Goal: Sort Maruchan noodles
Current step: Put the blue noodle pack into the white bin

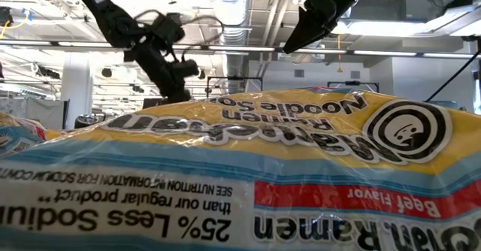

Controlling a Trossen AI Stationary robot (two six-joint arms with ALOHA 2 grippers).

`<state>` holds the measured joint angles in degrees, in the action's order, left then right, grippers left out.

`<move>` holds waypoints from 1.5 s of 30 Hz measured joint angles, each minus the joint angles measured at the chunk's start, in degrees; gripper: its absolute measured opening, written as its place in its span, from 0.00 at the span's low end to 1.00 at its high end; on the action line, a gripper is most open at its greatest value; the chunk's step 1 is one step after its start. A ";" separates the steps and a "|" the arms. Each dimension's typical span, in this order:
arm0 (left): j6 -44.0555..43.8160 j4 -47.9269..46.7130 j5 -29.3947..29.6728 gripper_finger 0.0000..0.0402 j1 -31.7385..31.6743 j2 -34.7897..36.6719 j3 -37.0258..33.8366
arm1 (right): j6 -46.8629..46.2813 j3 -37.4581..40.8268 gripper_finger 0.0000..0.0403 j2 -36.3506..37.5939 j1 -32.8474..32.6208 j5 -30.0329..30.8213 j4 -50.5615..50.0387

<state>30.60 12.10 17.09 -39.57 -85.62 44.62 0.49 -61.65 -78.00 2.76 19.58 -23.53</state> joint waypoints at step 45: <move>-16.38 -22.18 -17.98 0.28 15.22 30.27 0.00 | -35.16 0.00 0.58 0.00 -16.17 -9.91 -40.83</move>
<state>14.22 -10.09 -0.89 -24.36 -55.35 44.62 -34.67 -61.65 -78.00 -13.40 9.66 -64.36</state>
